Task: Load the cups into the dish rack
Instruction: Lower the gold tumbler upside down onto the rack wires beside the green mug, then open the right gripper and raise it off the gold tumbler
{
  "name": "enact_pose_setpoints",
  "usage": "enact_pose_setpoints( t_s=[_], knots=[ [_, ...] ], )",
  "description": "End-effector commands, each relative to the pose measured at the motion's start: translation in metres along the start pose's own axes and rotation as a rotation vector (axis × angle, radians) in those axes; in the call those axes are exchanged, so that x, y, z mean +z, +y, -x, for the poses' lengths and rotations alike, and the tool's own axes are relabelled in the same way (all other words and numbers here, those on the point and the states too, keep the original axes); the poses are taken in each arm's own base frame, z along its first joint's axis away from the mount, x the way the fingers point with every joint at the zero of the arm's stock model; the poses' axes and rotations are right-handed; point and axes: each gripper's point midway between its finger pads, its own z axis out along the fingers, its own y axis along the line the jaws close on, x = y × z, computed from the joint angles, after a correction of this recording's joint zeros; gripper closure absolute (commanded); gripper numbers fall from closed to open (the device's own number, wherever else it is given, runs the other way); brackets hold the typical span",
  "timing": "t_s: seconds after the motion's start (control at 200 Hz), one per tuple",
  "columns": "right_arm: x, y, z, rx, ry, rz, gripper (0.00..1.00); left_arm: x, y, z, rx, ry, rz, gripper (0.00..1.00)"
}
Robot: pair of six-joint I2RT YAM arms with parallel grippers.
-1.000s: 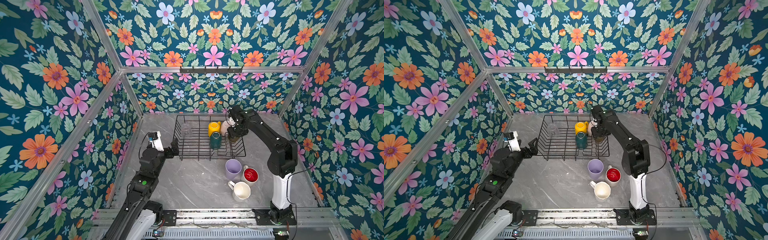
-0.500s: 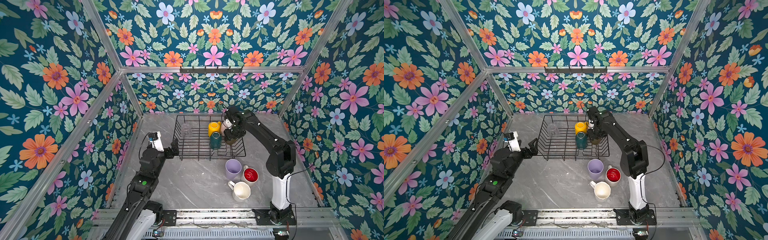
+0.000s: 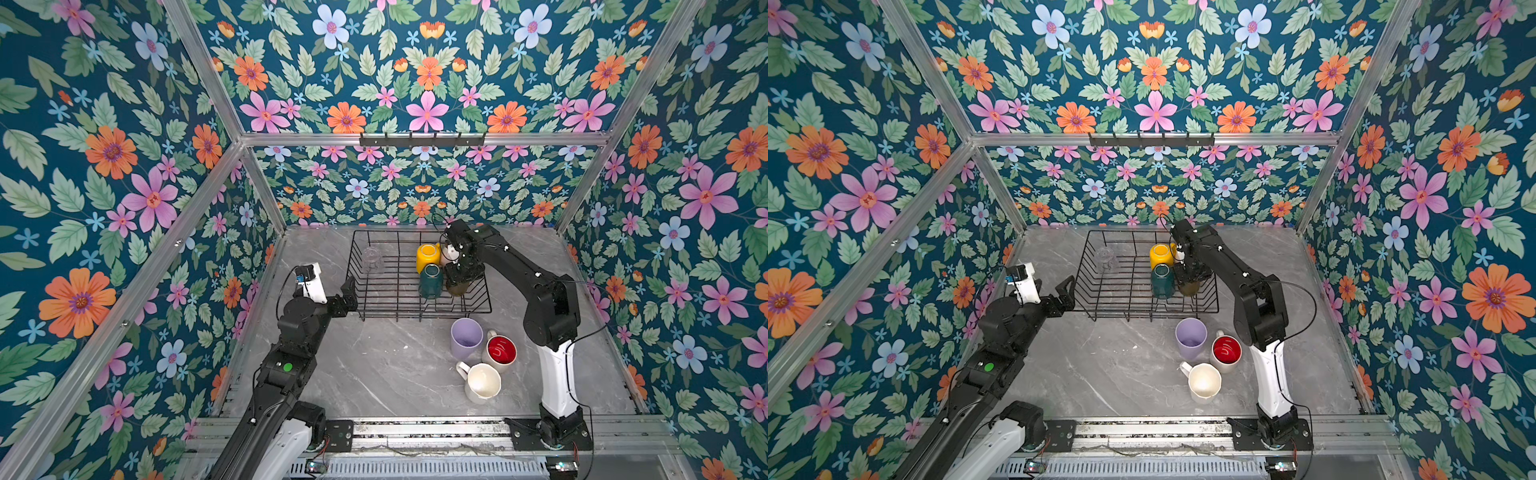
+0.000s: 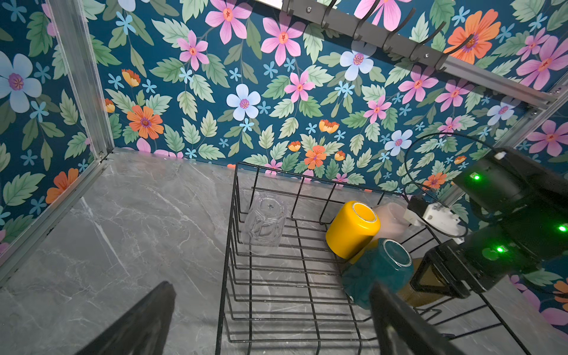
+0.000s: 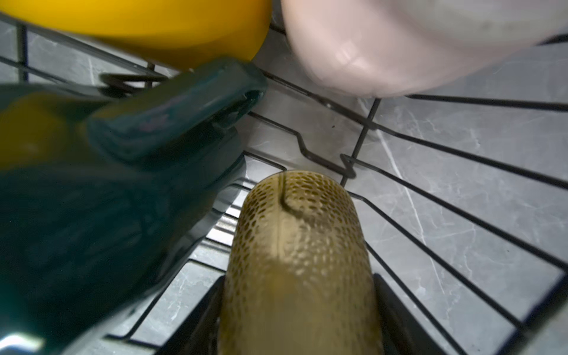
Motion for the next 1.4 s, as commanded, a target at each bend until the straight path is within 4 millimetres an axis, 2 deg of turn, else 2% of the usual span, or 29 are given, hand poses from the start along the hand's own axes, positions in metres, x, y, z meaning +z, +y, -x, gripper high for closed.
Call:
enact_pose_setpoints(
  t_s=[0.0, 0.26, 0.42, 0.83, 0.945, 1.08, 1.225, 1.395],
  knots=[
    [0.005, 0.000, 0.004, 0.012, -0.002, 0.005, 0.73, -0.001, 0.000, 0.004, 0.014, -0.009, 0.004, 0.01],
    [0.013, -0.001, 0.004, 0.018, 0.011, 0.003, 0.40, -0.001, 0.001, 0.003, 0.015, -0.007, 0.008, 0.01],
    [0.012, 0.000, 0.004, 0.018, 0.008, 0.010, 0.29, 0.000, 0.002, 0.002, 0.016, -0.006, 0.011, 0.01],
    [-0.004, -0.001, 0.003, 0.029, -0.028, 0.018, 0.23, 0.000, 0.001, 0.005, 0.020, -0.011, 0.011, 0.01],
    [-0.018, -0.003, 0.002, 0.040, -0.057, 0.025, 0.23, 0.000, 0.000, 0.006, 0.020, -0.012, 0.009, 0.01],
    [-0.048, -0.001, 0.000, 0.052, -0.121, 0.050, 0.24, 0.001, 0.001, 0.008, 0.021, -0.016, 0.014, 0.01],
    [-0.077, 0.002, -0.016, 0.070, -0.168, 0.092, 0.25, 0.003, 0.002, 0.009, 0.022, -0.021, 0.020, 0.01],
    [-0.099, 0.007, -0.053, 0.073, -0.177, 0.130, 0.29, 0.004, 0.003, 0.012, 0.025, -0.034, 0.033, 0.01]
  ],
)
